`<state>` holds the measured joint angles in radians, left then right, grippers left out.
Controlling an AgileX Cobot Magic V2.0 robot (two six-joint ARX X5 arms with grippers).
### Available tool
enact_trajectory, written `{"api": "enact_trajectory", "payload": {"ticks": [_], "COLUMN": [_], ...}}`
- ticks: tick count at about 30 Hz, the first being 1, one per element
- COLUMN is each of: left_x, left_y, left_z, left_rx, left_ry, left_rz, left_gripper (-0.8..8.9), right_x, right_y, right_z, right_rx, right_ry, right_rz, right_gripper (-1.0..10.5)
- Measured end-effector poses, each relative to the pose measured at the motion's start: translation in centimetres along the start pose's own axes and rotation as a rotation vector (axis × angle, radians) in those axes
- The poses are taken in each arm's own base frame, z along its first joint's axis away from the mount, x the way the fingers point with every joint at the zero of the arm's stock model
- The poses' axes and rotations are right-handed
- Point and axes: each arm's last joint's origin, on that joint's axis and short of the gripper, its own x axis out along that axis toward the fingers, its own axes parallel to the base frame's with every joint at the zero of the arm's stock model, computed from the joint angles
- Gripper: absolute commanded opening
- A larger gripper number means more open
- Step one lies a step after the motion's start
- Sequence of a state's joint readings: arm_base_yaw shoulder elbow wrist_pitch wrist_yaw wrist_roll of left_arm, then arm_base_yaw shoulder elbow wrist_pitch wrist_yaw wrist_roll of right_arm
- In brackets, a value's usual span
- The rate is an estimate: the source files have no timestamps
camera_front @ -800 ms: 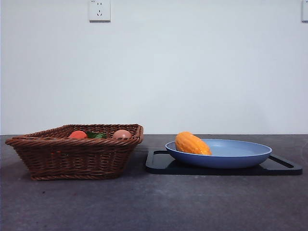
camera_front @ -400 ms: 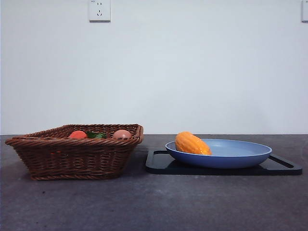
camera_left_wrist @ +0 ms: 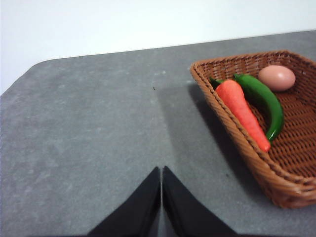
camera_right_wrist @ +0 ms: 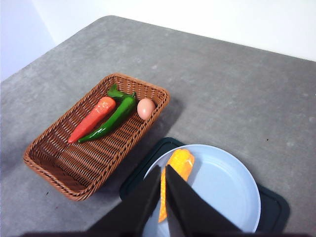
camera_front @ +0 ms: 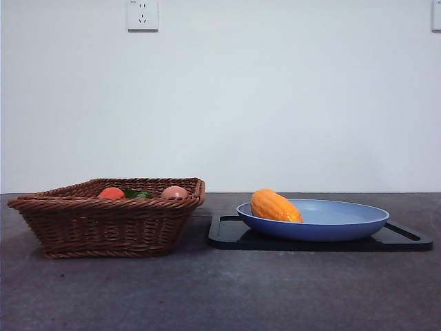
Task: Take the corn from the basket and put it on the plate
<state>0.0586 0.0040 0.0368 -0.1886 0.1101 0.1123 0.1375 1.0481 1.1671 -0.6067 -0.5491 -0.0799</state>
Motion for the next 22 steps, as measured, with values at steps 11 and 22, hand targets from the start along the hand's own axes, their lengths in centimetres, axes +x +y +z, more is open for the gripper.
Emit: {"api": "enact_trajectory", "payload": {"ticks": [11, 22], "left_x": [0.06, 0.06], "left_y": [0.0, 0.0], "left_z": [-0.06, -0.06], "left_rx": [-0.022, -0.022], "left_ry": [-0.007, -0.007], "left_rz": [0.001, 0.001], "left_gripper": [0.08, 0.08], "right_x": [-0.01, -0.01], "right_y": [-0.03, -0.03], "right_z": [0.46, 0.46], "right_rx": [-0.026, -0.026], "right_ry": [-0.042, -0.042], "right_rz": [-0.003, -0.003], "right_gripper": [0.0, 0.0]}}
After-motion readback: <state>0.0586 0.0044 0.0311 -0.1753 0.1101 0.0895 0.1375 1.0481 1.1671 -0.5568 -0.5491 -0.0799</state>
